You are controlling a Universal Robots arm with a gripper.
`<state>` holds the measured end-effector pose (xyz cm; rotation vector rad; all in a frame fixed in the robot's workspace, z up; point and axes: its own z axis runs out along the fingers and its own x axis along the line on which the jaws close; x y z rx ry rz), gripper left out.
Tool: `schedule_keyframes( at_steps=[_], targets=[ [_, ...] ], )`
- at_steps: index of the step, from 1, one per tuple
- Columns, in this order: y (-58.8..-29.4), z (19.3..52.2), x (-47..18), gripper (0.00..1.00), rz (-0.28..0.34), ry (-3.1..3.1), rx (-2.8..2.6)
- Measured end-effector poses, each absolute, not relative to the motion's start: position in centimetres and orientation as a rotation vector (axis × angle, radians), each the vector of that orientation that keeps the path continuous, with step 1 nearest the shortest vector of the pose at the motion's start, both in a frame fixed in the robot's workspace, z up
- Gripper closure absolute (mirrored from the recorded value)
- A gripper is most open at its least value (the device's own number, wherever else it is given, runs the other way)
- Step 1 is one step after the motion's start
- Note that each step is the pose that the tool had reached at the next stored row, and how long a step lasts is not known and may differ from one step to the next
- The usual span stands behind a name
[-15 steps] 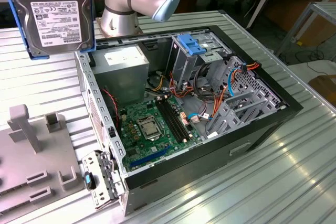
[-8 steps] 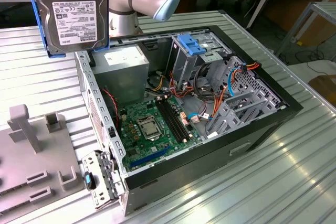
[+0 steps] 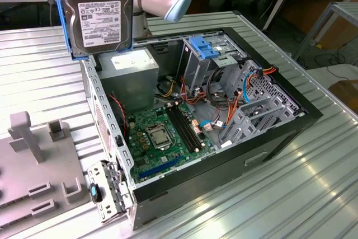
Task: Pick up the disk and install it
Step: 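Pick up the disk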
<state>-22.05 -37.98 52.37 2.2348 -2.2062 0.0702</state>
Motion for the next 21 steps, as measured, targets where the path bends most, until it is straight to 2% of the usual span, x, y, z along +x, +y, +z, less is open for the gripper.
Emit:
schedule_keyframes(
  at_steps=[21],
  targets=[
    [-39.4,51.5,-17.4,0.63,0.076,-2.224,2.212]
  ],
)
